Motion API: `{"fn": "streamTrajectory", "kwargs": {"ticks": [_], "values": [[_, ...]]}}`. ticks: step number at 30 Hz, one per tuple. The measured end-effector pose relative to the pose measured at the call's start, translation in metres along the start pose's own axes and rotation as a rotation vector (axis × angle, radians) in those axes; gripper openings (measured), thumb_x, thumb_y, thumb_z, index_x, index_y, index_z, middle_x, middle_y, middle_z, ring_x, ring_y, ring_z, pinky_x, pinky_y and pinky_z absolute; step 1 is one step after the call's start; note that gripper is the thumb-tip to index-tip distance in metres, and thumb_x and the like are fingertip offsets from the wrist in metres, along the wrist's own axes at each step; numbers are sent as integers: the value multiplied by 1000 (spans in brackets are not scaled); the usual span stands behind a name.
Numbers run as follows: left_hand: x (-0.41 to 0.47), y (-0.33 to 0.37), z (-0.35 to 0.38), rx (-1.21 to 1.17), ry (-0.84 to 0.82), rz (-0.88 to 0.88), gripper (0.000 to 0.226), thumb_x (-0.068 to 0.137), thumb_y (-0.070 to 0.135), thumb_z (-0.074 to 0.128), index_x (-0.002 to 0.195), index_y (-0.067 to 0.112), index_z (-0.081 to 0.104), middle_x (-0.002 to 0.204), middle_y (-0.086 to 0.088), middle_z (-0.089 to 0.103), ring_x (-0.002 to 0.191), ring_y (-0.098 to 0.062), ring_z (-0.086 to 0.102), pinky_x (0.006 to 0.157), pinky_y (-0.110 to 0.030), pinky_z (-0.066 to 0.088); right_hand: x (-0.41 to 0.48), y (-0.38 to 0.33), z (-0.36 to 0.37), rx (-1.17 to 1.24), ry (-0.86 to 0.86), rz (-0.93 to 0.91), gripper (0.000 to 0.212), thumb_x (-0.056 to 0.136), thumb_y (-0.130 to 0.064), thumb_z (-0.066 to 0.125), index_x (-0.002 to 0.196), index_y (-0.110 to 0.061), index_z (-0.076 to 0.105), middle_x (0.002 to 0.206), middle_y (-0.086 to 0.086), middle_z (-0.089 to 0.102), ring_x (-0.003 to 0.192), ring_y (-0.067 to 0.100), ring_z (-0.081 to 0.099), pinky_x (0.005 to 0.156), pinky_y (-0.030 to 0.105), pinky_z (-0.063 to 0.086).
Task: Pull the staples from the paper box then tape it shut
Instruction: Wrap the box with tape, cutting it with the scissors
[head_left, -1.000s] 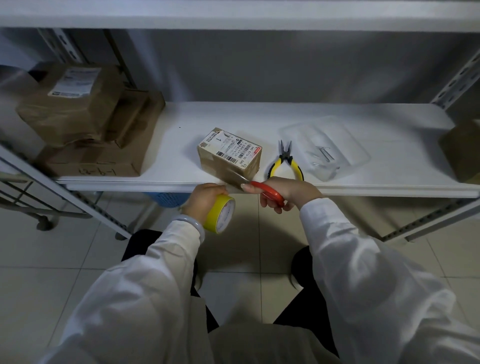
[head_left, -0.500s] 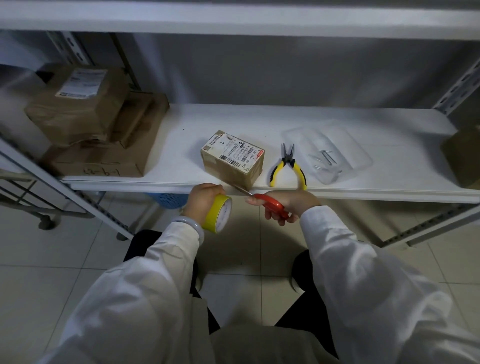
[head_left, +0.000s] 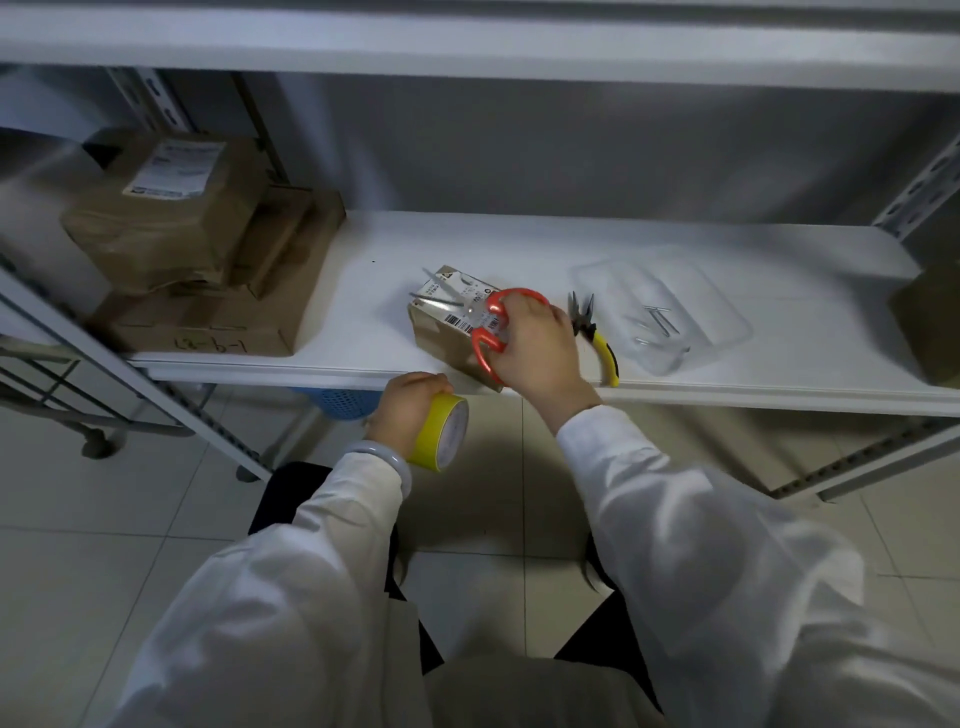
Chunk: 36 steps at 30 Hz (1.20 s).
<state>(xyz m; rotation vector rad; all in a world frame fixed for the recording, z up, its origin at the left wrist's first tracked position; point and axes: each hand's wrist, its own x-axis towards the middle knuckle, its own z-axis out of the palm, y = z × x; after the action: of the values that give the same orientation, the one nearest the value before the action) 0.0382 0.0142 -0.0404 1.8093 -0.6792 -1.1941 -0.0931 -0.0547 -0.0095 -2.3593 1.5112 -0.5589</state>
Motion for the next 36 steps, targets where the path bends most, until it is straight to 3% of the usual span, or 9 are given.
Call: {"fn": "streamTrajectory", "kwargs": {"ticks": [3,8,17,21,24,28,31,34,36], "values": [[-1,-3,1,32,-6,-1,4,85,9,60,85,12,59,98,-7,57,94,-20,51,85,-28,39,1,0,18,-63,8,25,46,87,-40,55,123,-12,49,127,5,56,122,24,49,113,41,18],[3,-3,-1,117,-3,4,28,85,11,62,60,21,56,85,-2,57,92,-17,49,85,-24,33,4,-3,29,-122,103,15,41,87,-38,56,114,-7,53,117,12,59,112,31,53,90,40,34],[0,-5,2,62,-53,33,17,85,14,63,69,18,63,83,0,62,91,-17,53,80,-22,42,5,2,20,-50,75,-22,42,84,-39,60,116,-12,54,118,7,60,112,28,54,93,38,36],[-15,-7,6,-38,-126,89,14,89,11,59,76,14,63,68,9,65,73,-5,56,66,-5,44,11,7,6,433,238,217,36,83,-36,66,111,-14,58,105,4,63,93,23,60,84,33,47],[-21,-4,12,69,-171,193,18,92,14,55,75,17,63,67,17,61,71,2,52,60,1,38,13,15,-1,596,67,392,35,88,-37,62,111,-12,56,99,1,59,95,21,58,80,27,42],[-26,2,23,143,-227,307,17,91,13,55,99,3,66,93,4,54,90,-6,50,70,2,34,6,19,-1,593,59,448,19,92,-29,57,97,-11,56,72,-3,51,77,20,52,70,26,38],[-26,8,24,91,-214,338,22,91,9,54,106,-3,64,107,-1,53,99,-10,50,71,4,36,2,18,2,540,76,512,21,90,-34,57,91,-13,57,73,1,57,80,26,58,69,26,37],[-23,18,16,-5,-185,312,20,92,8,52,109,4,64,95,8,50,90,-5,52,67,6,37,-4,17,2,481,74,594,30,89,-42,55,100,-15,63,94,7,68,93,29,62,73,27,38],[-24,20,13,12,-177,307,18,93,12,52,107,10,64,91,12,47,87,0,51,67,5,36,-5,11,2,457,74,608,33,91,-43,50,99,-14,64,85,5,66,90,29,61,72,28,40]]}}
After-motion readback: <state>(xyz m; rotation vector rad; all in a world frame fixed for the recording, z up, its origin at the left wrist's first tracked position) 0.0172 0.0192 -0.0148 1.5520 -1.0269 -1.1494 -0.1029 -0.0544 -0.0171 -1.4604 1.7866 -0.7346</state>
